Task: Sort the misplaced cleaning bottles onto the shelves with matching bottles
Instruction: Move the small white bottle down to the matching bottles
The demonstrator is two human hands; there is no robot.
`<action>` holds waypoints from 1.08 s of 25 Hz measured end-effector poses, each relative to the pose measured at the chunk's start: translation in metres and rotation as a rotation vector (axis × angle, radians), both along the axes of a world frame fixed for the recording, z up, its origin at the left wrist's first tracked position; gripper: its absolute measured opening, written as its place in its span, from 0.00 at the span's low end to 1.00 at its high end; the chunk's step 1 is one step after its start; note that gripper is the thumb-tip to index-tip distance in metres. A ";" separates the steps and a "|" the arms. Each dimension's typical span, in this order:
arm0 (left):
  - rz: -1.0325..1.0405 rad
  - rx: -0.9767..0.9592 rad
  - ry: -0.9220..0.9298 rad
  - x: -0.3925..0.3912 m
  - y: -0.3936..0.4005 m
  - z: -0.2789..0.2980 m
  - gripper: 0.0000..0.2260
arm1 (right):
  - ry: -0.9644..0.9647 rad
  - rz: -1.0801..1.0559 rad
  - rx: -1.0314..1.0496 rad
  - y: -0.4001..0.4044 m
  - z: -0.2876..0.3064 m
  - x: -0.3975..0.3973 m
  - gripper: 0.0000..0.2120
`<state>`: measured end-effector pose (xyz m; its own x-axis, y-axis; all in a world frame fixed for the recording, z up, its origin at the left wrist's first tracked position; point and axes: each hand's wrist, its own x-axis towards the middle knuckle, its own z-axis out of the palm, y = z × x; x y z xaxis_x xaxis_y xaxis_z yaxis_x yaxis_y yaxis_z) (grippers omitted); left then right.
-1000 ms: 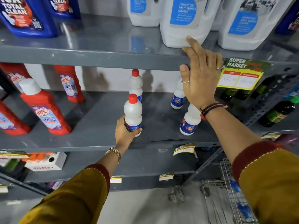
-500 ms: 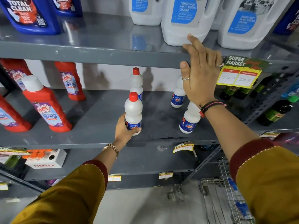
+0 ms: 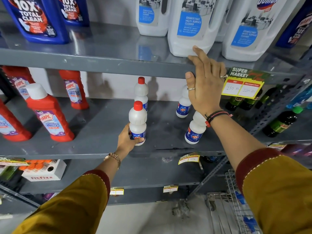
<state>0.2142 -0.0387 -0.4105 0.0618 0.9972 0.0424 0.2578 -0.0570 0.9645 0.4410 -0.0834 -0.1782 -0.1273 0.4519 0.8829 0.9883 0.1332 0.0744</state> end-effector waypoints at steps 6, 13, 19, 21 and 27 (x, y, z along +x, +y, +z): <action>0.024 0.050 0.081 -0.008 -0.011 0.005 0.34 | -0.005 -0.005 -0.015 -0.001 0.002 0.000 0.20; 0.202 0.618 -0.028 -0.019 -0.044 0.105 0.07 | -0.009 0.006 -0.088 -0.012 0.007 -0.003 0.21; 0.135 1.037 -0.002 -0.013 -0.065 0.243 0.06 | 0.152 0.108 -0.108 -0.022 0.016 -0.005 0.23; 0.090 1.042 0.060 -0.008 -0.058 0.280 0.07 | 0.294 0.133 -0.109 -0.019 0.023 -0.010 0.22; -0.197 0.391 0.091 0.019 -0.012 0.327 0.18 | 0.658 0.088 -0.143 -0.004 0.066 -0.011 0.19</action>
<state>0.2336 -0.0504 -0.0837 0.2694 0.8760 0.4000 0.2880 -0.4696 0.8346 0.4301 -0.0878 -0.1122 0.3741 0.5825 0.7216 0.8070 0.1790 -0.5628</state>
